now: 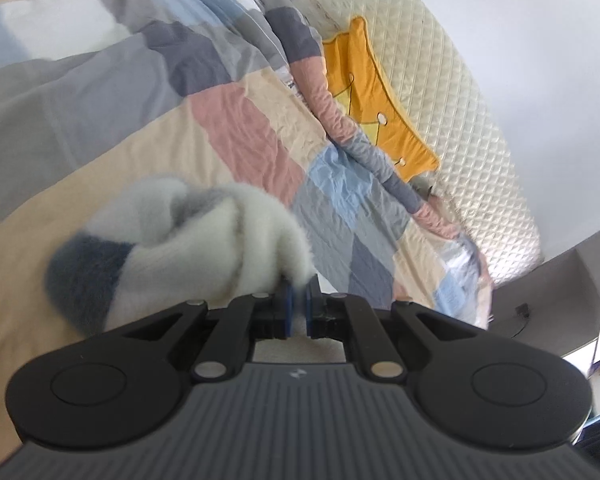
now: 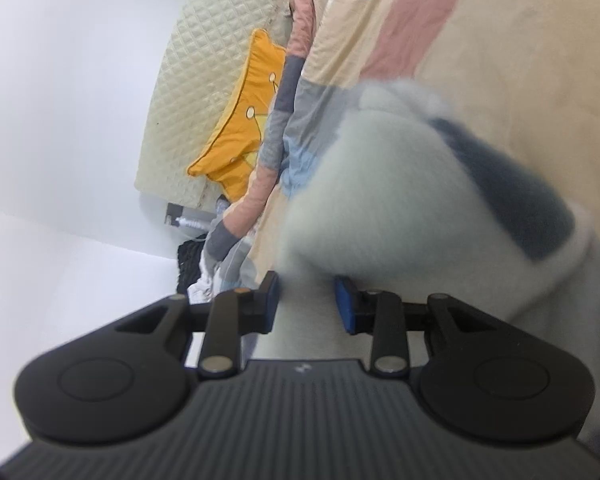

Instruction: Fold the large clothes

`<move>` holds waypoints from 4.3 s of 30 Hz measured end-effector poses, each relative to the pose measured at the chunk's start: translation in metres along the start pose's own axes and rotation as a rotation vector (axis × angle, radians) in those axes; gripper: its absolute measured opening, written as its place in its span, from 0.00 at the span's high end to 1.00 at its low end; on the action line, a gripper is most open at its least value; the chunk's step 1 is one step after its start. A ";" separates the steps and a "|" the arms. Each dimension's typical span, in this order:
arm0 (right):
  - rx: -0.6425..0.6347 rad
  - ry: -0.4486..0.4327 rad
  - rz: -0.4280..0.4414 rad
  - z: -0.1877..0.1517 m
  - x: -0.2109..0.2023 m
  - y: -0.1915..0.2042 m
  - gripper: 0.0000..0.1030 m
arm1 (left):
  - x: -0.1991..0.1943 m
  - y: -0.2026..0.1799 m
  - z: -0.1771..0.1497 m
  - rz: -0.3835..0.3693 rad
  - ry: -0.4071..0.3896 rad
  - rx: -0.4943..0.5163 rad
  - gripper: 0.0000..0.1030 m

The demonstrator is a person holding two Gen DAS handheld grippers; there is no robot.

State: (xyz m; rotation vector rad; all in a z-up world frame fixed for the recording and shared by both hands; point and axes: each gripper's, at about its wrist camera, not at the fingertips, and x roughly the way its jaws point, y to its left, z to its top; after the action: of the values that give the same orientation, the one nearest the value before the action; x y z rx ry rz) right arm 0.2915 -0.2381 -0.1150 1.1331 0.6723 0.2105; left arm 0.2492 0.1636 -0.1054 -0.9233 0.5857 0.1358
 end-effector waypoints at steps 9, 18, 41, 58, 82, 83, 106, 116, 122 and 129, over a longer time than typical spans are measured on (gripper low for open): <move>-0.116 0.015 -0.092 0.030 0.072 -0.028 0.70 | 0.105 0.001 0.028 0.030 0.076 0.166 0.93; -0.258 0.048 -0.185 0.031 0.117 -0.040 0.71 | 0.165 0.019 0.032 0.048 0.085 0.187 0.90; -0.473 -0.154 -0.305 0.057 0.056 -0.018 0.32 | 0.060 0.030 0.030 0.240 -0.151 0.405 0.44; -0.478 -0.054 -0.384 0.046 0.105 -0.042 0.61 | 0.112 0.053 0.034 0.285 -0.068 0.312 0.56; -0.608 -0.061 -0.511 0.045 0.125 -0.046 0.75 | 0.151 0.060 0.057 0.289 -0.069 0.331 0.83; -0.608 -0.061 -0.515 0.044 0.125 -0.045 0.75 | 0.151 0.060 0.058 0.286 -0.069 0.332 0.83; -0.498 -0.264 -0.279 0.021 0.009 -0.009 0.38 | 0.004 0.030 -0.011 0.067 -0.194 0.227 0.40; -0.260 -0.197 -0.165 -0.009 -0.034 -0.042 0.38 | 0.003 0.041 -0.086 0.030 -0.038 0.141 0.37; -0.014 -0.019 -0.073 -0.013 -0.006 -0.075 0.39 | 0.022 0.076 -0.082 0.002 0.034 -0.085 0.26; 0.136 0.069 -0.027 -0.026 0.024 -0.093 0.00 | 0.039 0.117 -0.073 -0.063 0.046 -0.328 0.22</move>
State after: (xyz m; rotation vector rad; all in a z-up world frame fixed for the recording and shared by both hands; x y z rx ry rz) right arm 0.2789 -0.2469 -0.2127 1.2508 0.7715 0.1837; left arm 0.2095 0.1722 -0.2429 -1.2641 0.5862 0.1573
